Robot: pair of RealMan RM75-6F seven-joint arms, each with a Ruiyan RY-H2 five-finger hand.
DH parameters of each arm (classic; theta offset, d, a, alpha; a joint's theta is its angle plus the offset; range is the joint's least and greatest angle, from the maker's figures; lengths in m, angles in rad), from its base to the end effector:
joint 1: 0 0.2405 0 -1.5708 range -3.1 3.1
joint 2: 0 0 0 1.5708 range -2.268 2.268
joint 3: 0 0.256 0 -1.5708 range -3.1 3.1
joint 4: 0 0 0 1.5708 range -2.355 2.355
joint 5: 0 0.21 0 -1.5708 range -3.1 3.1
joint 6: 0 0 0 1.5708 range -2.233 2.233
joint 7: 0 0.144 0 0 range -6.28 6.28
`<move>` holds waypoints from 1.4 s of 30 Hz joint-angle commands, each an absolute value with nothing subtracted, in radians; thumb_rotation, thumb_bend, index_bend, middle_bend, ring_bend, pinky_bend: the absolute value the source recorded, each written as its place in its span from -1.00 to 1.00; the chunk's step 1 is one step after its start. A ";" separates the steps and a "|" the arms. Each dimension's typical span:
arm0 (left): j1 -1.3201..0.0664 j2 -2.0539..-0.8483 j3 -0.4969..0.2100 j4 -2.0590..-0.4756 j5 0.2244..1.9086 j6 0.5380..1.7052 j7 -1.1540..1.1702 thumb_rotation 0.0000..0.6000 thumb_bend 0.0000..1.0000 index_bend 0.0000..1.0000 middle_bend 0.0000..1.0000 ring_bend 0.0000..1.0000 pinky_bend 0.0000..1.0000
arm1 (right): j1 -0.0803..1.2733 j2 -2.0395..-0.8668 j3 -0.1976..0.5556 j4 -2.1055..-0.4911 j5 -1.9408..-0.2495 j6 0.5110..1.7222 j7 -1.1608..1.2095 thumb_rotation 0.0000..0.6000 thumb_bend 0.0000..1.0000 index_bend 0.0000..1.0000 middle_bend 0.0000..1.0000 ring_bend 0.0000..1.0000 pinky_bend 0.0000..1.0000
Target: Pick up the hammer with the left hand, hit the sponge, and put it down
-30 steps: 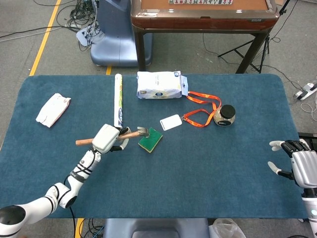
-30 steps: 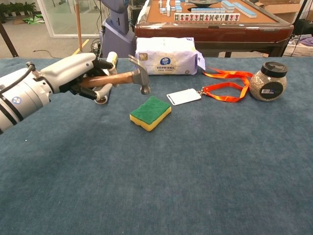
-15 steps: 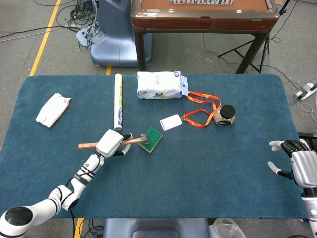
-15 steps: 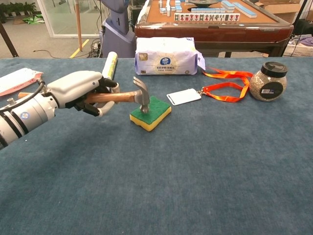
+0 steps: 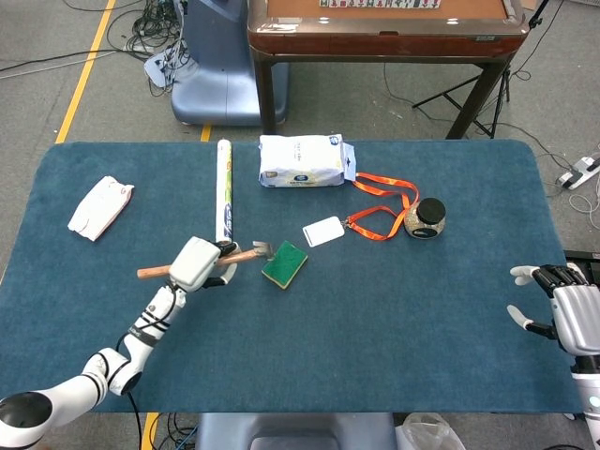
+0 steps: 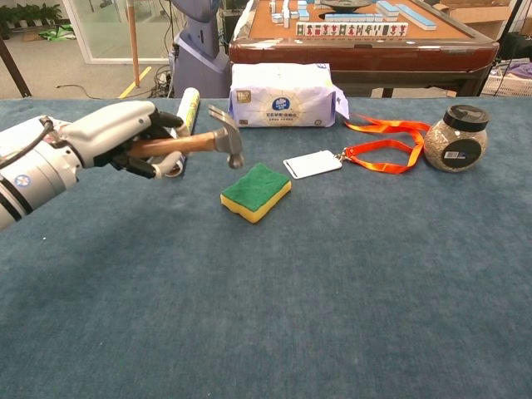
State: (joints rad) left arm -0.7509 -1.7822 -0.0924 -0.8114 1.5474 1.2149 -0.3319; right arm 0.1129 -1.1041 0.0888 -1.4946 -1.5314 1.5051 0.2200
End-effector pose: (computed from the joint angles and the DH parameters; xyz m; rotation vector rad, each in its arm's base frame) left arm -0.1827 0.3778 -0.0207 -1.8183 -0.7928 -1.3044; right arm -0.3203 -0.1997 0.1828 1.3568 -0.8953 1.0521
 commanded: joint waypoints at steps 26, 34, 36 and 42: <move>-0.656 -1.779 -0.084 -0.789 1.441 1.080 -0.245 1.00 -0.42 -0.61 -0.17 -0.36 0.07 | 0.113 -1.104 0.086 -1.497 -1.536 1.505 0.216 1.00 -0.65 -0.27 -0.11 -0.37 -0.39; -0.624 -1.653 -0.124 -1.005 1.388 1.090 -0.182 0.89 -0.51 -1.00 -0.64 -0.74 -0.52 | 0.111 -1.103 0.086 -1.499 -1.539 1.511 0.218 1.00 -0.65 -0.27 -0.11 -0.37 -0.39; -0.608 -1.616 -0.130 -1.063 1.372 1.098 -0.161 0.90 -0.51 -1.00 -0.65 -0.74 -0.52 | 0.110 -1.102 0.085 -1.499 -1.541 1.513 0.220 1.00 -0.65 -0.27 -0.11 -0.37 -0.39; -0.546 -1.512 -0.140 -1.223 1.311 1.129 -0.088 1.00 -0.51 -0.90 -0.65 -0.73 -0.52 | 0.110 -1.101 0.084 -1.499 -1.541 1.511 0.222 1.00 -0.65 -0.27 -0.11 -0.37 -0.39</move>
State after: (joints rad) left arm -0.5776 -1.5558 -0.1319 -1.1701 1.3417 1.1106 -0.1207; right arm 0.1098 -1.1011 0.0845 -1.4987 -1.5405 1.5108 0.2221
